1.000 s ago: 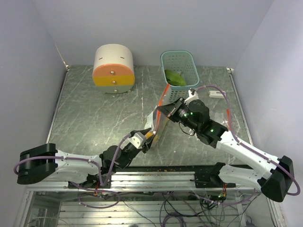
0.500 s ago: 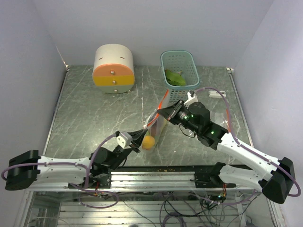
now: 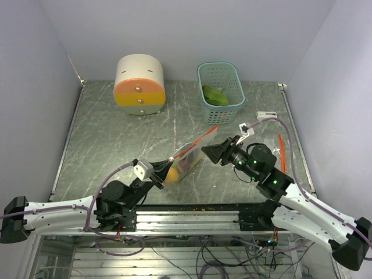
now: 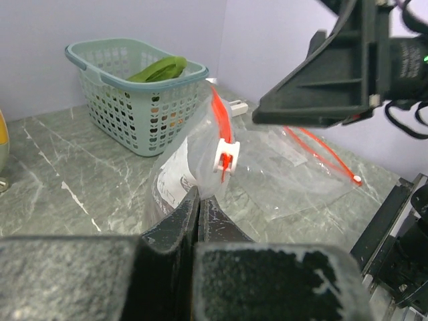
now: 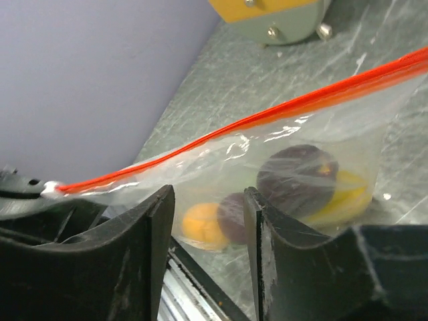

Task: Open the zip-top bag and remove the fake food
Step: Pick up the zipper food storage bag at the center of the board, then unzip the zipper food storage bag at the center of the board.

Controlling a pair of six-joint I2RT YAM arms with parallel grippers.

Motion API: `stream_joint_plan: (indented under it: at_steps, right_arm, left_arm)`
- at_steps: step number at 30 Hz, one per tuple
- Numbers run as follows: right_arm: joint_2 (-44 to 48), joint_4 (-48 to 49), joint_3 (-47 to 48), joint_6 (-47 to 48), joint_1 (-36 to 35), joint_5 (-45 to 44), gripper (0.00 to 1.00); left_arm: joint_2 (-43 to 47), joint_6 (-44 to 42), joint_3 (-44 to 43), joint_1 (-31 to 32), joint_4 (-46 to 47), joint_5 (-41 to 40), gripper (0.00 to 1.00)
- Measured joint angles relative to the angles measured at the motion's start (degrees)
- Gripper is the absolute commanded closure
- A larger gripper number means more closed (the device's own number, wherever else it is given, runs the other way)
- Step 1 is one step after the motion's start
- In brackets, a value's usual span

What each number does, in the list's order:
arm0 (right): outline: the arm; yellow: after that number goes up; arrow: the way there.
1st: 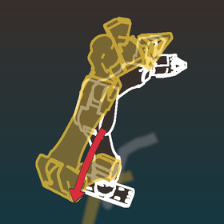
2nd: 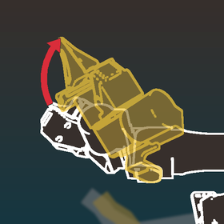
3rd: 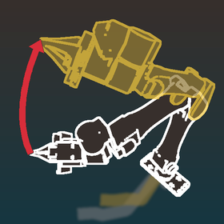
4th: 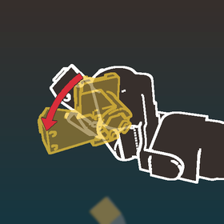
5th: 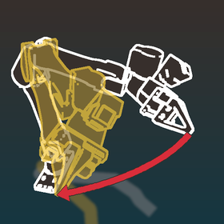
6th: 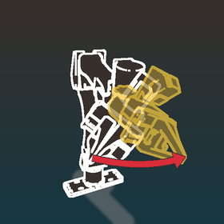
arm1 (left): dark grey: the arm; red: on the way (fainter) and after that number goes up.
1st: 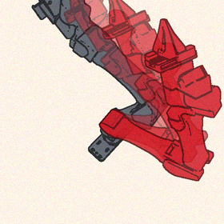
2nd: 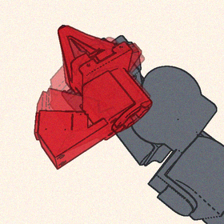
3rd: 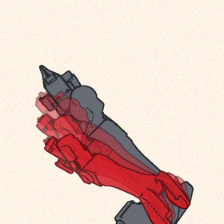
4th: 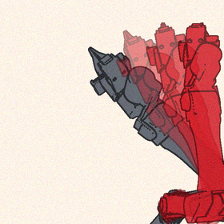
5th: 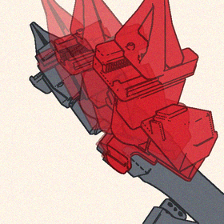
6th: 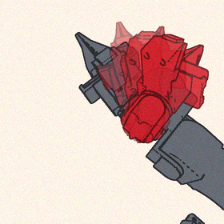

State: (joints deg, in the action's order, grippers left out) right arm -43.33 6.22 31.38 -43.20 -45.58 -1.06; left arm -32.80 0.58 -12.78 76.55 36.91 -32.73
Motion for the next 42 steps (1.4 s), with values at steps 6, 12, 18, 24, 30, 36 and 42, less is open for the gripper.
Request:
stream_joint_plan:
  at_steps: [6, 12, 18, 24, 30, 36, 42]
  right_arm:
    - [5.4, 0.3, -0.5, 10.3, 0.0, 4.4, 0.43]
    - [4.7, 0.1, -0.4, 18.1, 0.0, 11.5, 0.41]
    - [3.5, -0.9, -0.4, 20.9, 0.0, 15.1, 0.4]
    - [9.0, -4.9, -0.9, 21.4, 0.0, 10.9, 0.39]
    - [17.2, -7.5, -1.1, 22.3, 0.0, 8.0, 0.41]
    - [10.9, -3.8, 0.0, 26.4, 0.1, 17.6, 0.46]
    - [-6.8, -1.4, 8.3, 33.2, 0.0, 32.0, 0.36]
  left_arm:
    - [-1.5, 0.8, 0.0, -1.5, -3.0, 3.6, 0.93]
    - [-2.9, 2.2, 0.0, -2.6, -4.3, 7.1, 0.93]
    - [-3.1, 3.6, 0.0, -3.1, -4.3, 8.5, 0.93]
    - [-2.1, 5.0, 0.4, -3.2, -4.4, 8.6, 0.93]
    - [-0.4, 6.1, 1.8, -3.2, -4.4, 8.6, 0.93]
    - [-2.7, 6.1, 1.8, -3.2, -4.0, 9.9, 0.93]
    - [-6.1, 6.1, 1.3, -3.2, -3.9, 11.3, 0.93]
